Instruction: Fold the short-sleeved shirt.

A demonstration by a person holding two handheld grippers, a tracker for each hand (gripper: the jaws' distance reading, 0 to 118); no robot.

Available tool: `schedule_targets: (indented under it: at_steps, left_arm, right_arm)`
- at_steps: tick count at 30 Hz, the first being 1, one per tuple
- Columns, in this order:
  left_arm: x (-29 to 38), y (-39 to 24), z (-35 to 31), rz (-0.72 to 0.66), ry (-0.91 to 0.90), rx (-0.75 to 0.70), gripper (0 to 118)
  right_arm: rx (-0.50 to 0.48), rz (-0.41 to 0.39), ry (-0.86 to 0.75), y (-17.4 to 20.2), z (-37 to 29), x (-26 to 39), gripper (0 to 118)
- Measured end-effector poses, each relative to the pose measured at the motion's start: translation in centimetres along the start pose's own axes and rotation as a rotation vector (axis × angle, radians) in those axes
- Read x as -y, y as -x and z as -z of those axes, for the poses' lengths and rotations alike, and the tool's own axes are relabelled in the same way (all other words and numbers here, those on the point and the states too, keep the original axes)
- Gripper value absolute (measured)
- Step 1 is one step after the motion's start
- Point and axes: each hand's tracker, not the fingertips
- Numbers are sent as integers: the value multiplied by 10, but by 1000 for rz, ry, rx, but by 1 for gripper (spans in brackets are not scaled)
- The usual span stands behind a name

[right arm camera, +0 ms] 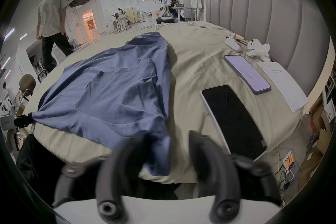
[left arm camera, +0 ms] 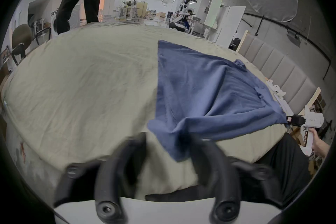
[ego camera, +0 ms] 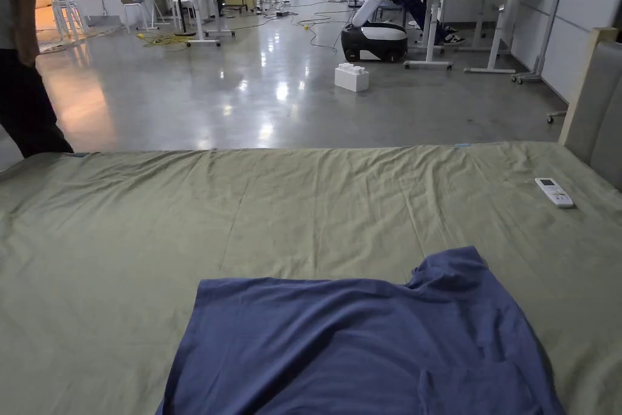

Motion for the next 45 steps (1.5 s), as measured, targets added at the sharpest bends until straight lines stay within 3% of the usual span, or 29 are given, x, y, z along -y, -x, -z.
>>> schedule_targets:
  at_steps: [1, 3, 12, 15, 19, 22, 23, 25, 27, 30, 33, 41, 45]
  left_arm:
    - [2, 3, -6, -1, 1, -28, 70]
    - [1, 6, -30, 34, -42, -49, 85]
    - [-59, -47, -150, 157, -398, -211, 87]
    - [-78, -77, -172, 193, -516, -235, 87]
    - [-92, -113, -189, 236, -622, -216, 86]
    - [-98, -132, -195, 270, -659, -205, 74]
    - [-98, -138, -197, 280, -665, -210, 63]
    - [-99, -144, -196, 311, -673, -216, 33]
    - [-98, -149, -195, 319, -668, -222, 28]
    - [-97, -148, -192, 311, -651, -169, 7]
    - [-96, -147, -193, 293, -645, -151, 0]
    - [-96, -138, -190, 322, -618, -171, 0]
    - [-90, -113, -167, 303, -511, -179, 0]
  right_arm:
    - [-3, 1, 1, -4, -4, -1, 60]
    - [-16, 33, -10, -10, -18, -6, 60]
    - [-58, 136, -367, 23, -106, -62, 66]
    - [-49, 89, -484, 47, -126, -79, 66]
    - [-39, -43, -608, 77, -146, -94, 66]
    - [-63, -119, -643, 91, -155, -98, 63]
    - [-73, -131, -650, 95, -159, -99, 56]
    - [-74, -146, -663, 103, -166, -100, 31]
    - [-73, -152, -667, 109, -172, -99, 27]
    - [-82, -172, -662, 111, -172, -96, 7]
    - [-70, -197, -660, 114, -172, -94, 0]
    - [-87, -170, -628, 111, -165, -92, 0]
    - [-100, -167, -601, 110, -161, -87, 0]
